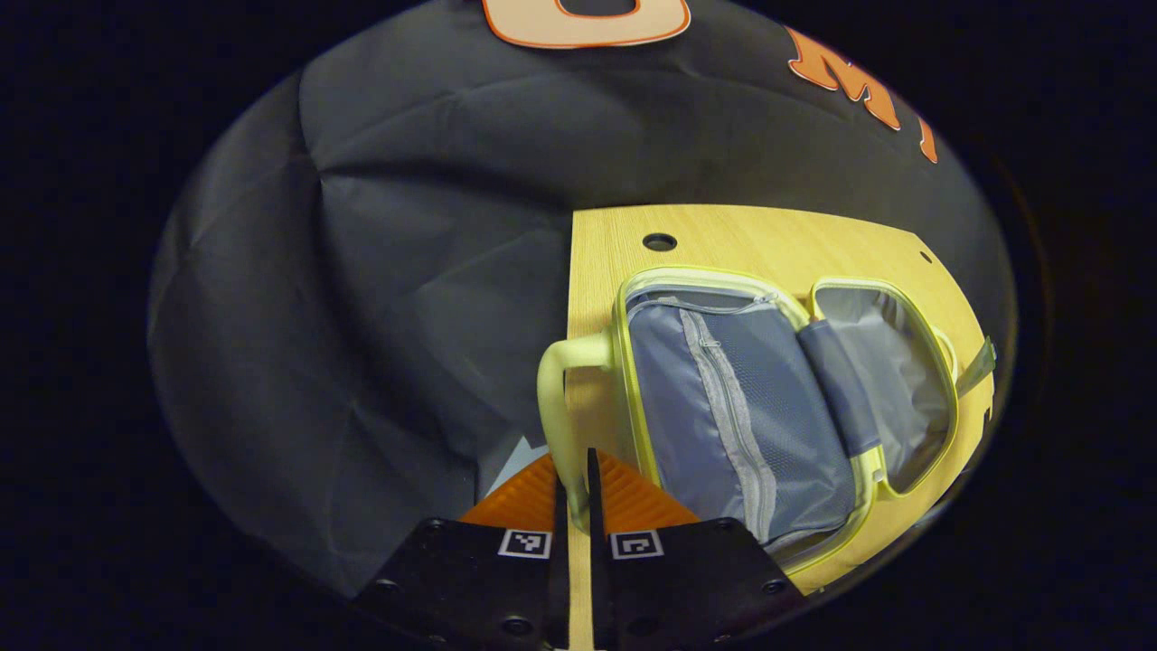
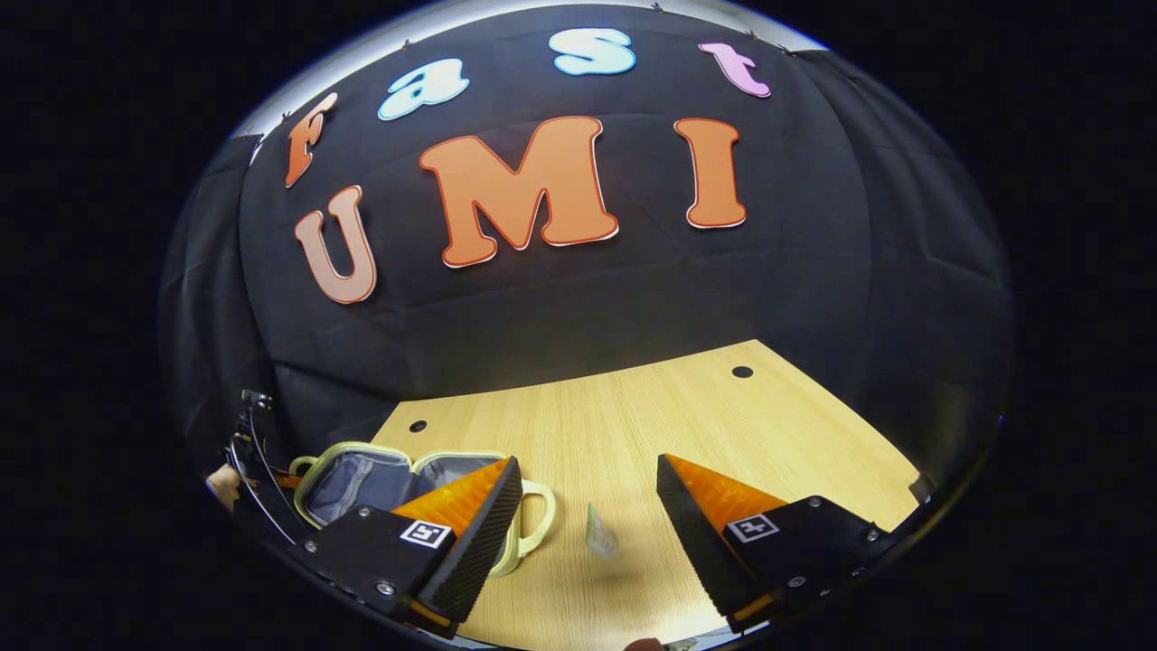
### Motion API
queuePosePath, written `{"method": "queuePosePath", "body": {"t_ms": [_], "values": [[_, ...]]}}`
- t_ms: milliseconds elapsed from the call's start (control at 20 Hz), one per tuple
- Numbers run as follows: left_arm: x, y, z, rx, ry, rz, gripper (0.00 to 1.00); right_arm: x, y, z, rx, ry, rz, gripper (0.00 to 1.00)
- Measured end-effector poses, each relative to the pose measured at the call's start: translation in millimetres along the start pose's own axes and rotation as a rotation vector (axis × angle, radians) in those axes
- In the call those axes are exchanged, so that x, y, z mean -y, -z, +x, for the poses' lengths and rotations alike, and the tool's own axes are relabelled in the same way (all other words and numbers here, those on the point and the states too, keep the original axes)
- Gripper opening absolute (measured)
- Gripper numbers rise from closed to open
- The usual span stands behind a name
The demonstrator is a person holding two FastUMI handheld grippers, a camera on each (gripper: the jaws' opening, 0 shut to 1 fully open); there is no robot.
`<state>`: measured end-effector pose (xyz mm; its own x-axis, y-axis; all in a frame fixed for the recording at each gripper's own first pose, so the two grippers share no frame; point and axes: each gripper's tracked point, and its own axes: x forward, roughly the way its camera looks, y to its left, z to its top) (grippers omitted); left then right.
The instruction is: First open the suitcase, pack the skin care products into it, and then close the suitcase.
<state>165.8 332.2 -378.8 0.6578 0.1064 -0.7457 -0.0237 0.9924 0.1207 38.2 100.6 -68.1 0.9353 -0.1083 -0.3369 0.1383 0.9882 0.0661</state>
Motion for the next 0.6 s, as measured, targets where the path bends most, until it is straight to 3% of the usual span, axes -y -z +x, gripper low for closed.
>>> {"method": "queuePosePath", "body": {"t_ms": [250, 350, 400, 500, 600], "values": [[-11.6, 12.3, 8.6, -0.029, -0.040, -0.013, 0.10, 0.1, -0.8, 2.1, -0.011, 0.012, -0.012, 0.95], [-21.5, 17.8, 8.0, -0.052, -0.075, 0.010, 0.32, 3.0, -0.1, 3.9, -0.013, 0.021, -0.016, 1.00], [-19.1, 15.4, 7.3, -0.049, -0.069, 0.001, 0.40, 5.6, 0.8, 4.5, -0.014, 0.025, -0.015, 0.95], [-33.9, 9.2, -1.4, -0.033, -0.138, 0.007, 0.64, 11.0, 1.8, 4.2, -0.015, 0.033, -0.014, 0.95], [-33.6, -2.0, -17.0, 0.010, -0.151, 0.002, 0.88, 17.8, 1.0, 4.2, -0.011, 0.038, -0.017, 0.95]]}}
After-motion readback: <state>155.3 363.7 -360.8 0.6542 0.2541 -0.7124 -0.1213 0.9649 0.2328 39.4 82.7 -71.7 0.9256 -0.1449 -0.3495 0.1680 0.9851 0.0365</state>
